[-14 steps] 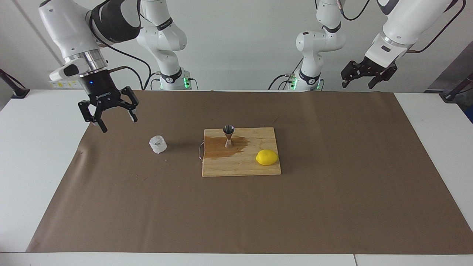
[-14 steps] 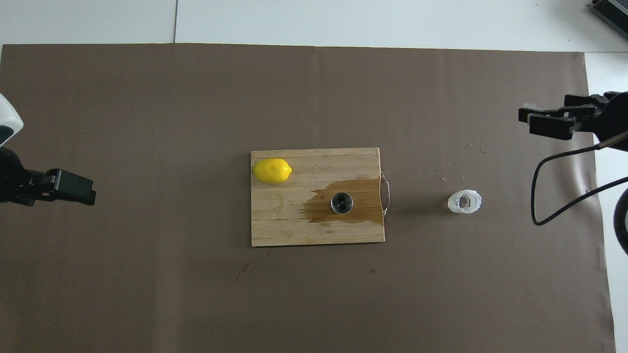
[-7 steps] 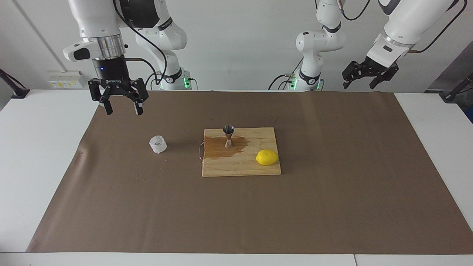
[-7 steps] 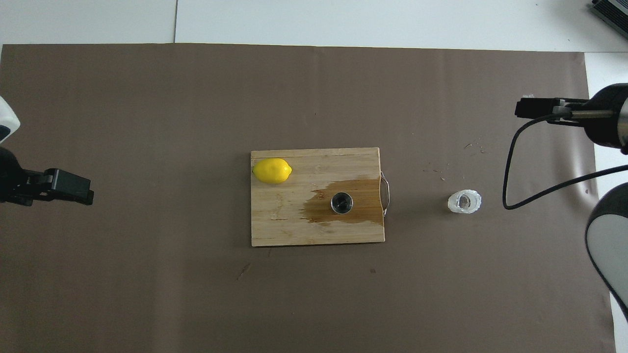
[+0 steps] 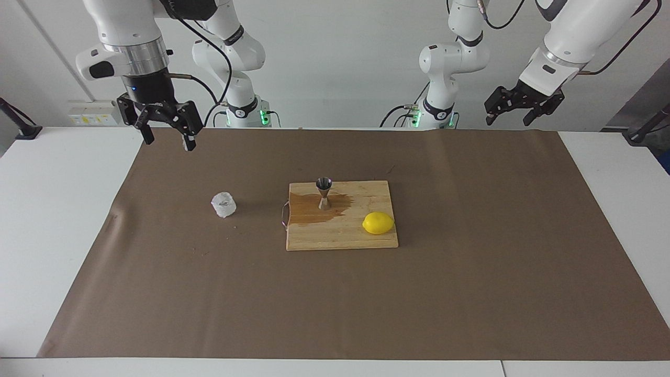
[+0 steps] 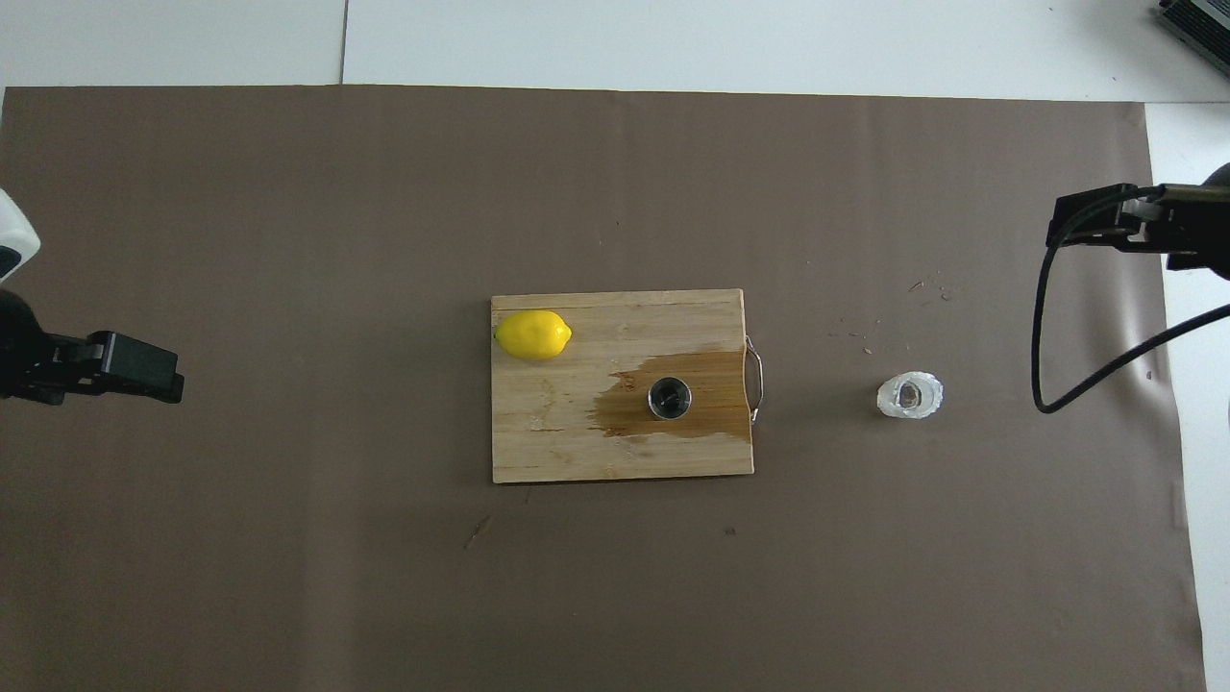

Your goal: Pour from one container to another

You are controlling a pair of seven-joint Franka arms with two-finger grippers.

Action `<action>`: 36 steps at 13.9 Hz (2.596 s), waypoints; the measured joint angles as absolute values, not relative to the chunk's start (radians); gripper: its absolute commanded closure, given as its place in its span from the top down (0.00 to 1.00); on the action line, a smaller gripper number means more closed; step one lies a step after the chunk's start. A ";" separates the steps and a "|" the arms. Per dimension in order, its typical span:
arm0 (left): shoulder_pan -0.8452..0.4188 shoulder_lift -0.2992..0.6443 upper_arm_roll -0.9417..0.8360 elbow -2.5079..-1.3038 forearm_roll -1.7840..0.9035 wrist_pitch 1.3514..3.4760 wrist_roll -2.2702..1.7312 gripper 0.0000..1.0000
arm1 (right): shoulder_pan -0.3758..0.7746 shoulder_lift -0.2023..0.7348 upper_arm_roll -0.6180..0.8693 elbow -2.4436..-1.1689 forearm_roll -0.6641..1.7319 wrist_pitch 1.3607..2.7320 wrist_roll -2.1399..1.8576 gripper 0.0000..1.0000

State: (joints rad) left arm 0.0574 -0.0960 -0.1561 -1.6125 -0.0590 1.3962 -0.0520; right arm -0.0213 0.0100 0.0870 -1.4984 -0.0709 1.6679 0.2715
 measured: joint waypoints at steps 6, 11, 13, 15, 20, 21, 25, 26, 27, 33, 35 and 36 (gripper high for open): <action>0.057 -0.096 -0.156 -1.613 -0.059 1.396 -0.052 1.00 | -0.020 0.016 0.087 -1.491 -0.071 1.629 0.267 1.00; 0.057 -0.096 -0.156 -1.613 -0.059 1.396 -0.052 1.00 | -0.020 0.014 0.087 -1.487 -0.066 1.595 0.264 1.00; 0.057 -0.096 -0.156 -1.613 -0.059 1.396 -0.052 1.00 | -0.020 0.013 0.087 -1.485 -0.066 1.593 0.264 1.00; 0.057 -0.096 -0.156 -1.613 -0.059 1.395 -0.052 1.00 | -0.020 0.013 0.086 -1.485 -0.066 1.590 0.264 1.00; 0.057 -0.096 -0.156 -1.613 -0.059 1.395 -0.052 1.00 | 0.040 0.010 0.041 -1.485 -0.066 1.561 0.263 1.00; 0.057 -0.096 -0.156 -1.613 -0.059 1.395 -0.052 1.00 | 0.052 0.008 0.025 -1.485 -0.066 1.560 0.263 1.00; 0.057 -0.096 -0.156 -1.613 -0.059 1.395 -0.052 1.00 | 0.057 0.007 0.005 -1.485 -0.066 1.530 0.208 1.00; 0.057 -0.096 -0.156 -1.613 -0.059 1.395 -0.052 1.00 | 0.057 0.007 0.004 -1.485 -0.066 1.527 0.203 1.00; 0.057 -0.096 -0.156 -1.613 -0.059 1.395 -0.052 1.00 | 0.057 0.007 0.003 -1.485 -0.066 1.525 0.202 1.00; 0.057 -0.096 -0.156 -1.613 -0.059 1.395 -0.052 1.00 | 0.057 0.005 0.003 -1.495 -0.065 1.509 0.201 1.00; 0.057 -0.096 -0.156 -1.613 -0.059 1.395 -0.052 1.00 | 0.058 0.004 0.003 -1.495 -0.062 1.492 0.201 1.00; 0.057 -0.096 -0.156 -1.613 -0.059 1.395 -0.052 1.00 | 0.058 0.002 0.003 -1.495 -0.060 1.484 0.200 1.00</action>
State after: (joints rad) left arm 0.0574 -0.0960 -0.1561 -1.6125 -0.0590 1.3951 -0.0520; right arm 0.0576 0.0017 0.0033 -1.4953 -0.0603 1.4836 0.2002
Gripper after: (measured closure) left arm 0.000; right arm 0.000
